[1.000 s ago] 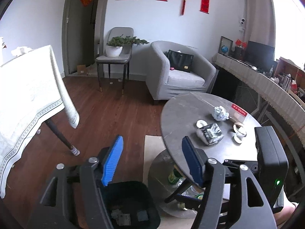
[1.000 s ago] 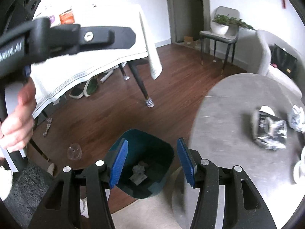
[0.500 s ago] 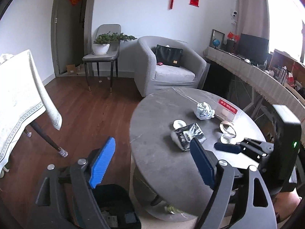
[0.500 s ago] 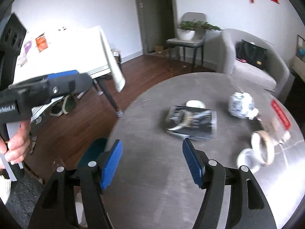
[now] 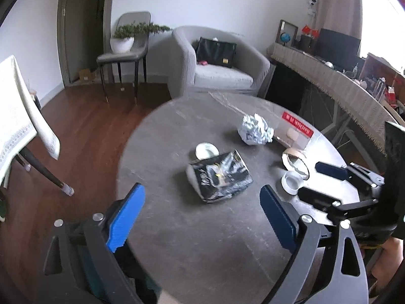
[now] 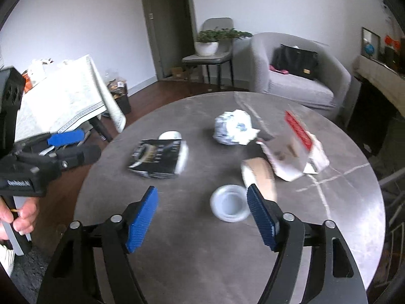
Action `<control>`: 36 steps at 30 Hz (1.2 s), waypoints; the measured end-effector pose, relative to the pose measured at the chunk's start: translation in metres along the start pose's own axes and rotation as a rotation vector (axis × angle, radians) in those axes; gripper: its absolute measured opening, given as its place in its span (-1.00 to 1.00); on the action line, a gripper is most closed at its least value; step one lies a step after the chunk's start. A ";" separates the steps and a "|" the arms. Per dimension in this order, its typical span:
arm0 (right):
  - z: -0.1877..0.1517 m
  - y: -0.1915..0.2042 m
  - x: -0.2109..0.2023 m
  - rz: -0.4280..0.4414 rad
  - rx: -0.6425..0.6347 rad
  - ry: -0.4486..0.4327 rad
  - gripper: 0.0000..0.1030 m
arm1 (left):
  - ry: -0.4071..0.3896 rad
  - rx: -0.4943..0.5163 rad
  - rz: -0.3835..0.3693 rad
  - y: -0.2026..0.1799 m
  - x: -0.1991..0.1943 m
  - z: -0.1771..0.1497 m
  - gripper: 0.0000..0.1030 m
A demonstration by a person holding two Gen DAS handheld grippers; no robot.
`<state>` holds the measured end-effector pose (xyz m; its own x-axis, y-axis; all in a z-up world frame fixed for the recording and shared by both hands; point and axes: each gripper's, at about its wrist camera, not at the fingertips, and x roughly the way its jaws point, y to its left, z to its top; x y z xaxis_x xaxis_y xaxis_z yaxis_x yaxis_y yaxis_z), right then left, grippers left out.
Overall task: Collect trash
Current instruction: 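Move both tools back over the table toward the black snack bag, then close the left gripper on the black snack bag while the right grasps the brown tape roll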
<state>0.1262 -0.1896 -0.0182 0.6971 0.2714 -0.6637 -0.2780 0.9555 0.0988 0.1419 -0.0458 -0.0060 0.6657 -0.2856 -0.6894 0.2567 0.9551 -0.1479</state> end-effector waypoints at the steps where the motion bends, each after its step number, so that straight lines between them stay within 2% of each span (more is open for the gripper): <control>1: 0.000 -0.004 -0.001 -0.002 0.007 -0.001 0.50 | 0.009 -0.001 0.001 -0.002 0.003 -0.001 0.83; 9: -0.002 -0.040 -0.002 -0.007 0.053 0.003 0.51 | 0.046 0.046 0.058 -0.022 0.037 -0.004 0.83; 16: 0.003 -0.046 0.006 -0.007 0.051 0.018 0.50 | 0.062 0.032 0.092 -0.029 0.057 0.001 0.83; 18: 0.006 -0.046 0.010 -0.005 0.047 0.024 0.38 | 0.074 0.035 0.123 -0.031 0.064 0.002 0.83; 23: 0.010 -0.045 0.020 0.011 0.017 0.054 0.16 | 0.108 0.016 0.133 -0.032 0.076 0.008 0.83; 25: 0.010 -0.045 0.024 0.008 0.007 0.072 -0.02 | 0.126 0.021 0.130 -0.033 0.079 0.009 0.83; 30: 0.012 -0.047 0.030 0.019 0.015 0.092 -0.11 | 0.139 0.036 0.122 -0.033 0.082 0.012 0.81; 33: 0.014 -0.046 0.034 0.017 0.016 0.098 -0.23 | 0.142 0.056 0.117 -0.035 0.083 0.012 0.81; 36: 0.016 -0.044 0.038 -0.003 0.014 0.103 -0.40 | 0.138 0.067 0.130 -0.036 0.084 0.012 0.70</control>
<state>0.1756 -0.2196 -0.0358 0.6258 0.2563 -0.7367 -0.2664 0.9579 0.1070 0.1964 -0.1050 -0.0500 0.5955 -0.1425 -0.7906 0.2242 0.9745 -0.0068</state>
